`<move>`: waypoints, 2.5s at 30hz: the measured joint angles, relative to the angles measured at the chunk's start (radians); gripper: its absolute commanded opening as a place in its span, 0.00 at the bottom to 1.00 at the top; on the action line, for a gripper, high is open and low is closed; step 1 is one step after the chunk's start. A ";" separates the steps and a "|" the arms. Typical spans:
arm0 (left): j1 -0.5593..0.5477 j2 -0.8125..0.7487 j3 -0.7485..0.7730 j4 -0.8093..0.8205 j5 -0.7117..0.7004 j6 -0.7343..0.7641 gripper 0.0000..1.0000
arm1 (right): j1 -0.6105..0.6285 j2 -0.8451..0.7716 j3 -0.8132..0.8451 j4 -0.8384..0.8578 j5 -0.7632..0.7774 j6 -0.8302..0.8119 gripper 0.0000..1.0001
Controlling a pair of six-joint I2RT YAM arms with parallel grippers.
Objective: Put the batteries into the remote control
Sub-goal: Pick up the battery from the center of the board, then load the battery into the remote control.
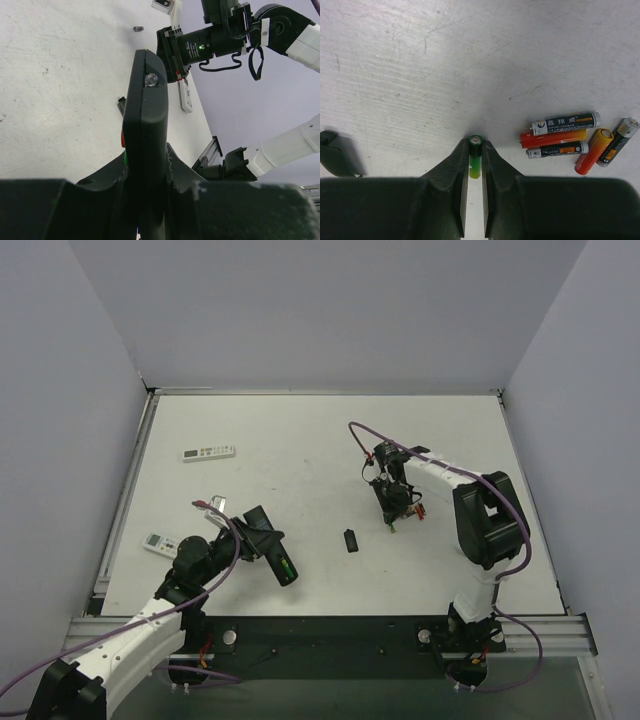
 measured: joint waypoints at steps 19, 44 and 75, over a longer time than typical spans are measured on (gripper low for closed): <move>0.000 0.045 0.000 0.153 -0.004 -0.039 0.00 | 0.383 -0.668 -0.184 0.323 -0.004 0.179 0.00; 0.000 -0.057 0.000 0.213 -0.017 -0.092 0.00 | 0.830 -0.624 -0.323 0.768 0.140 0.203 0.00; 0.000 -0.053 -0.001 0.252 -0.063 -0.136 0.00 | 0.877 -0.561 -0.321 0.818 0.191 0.150 0.26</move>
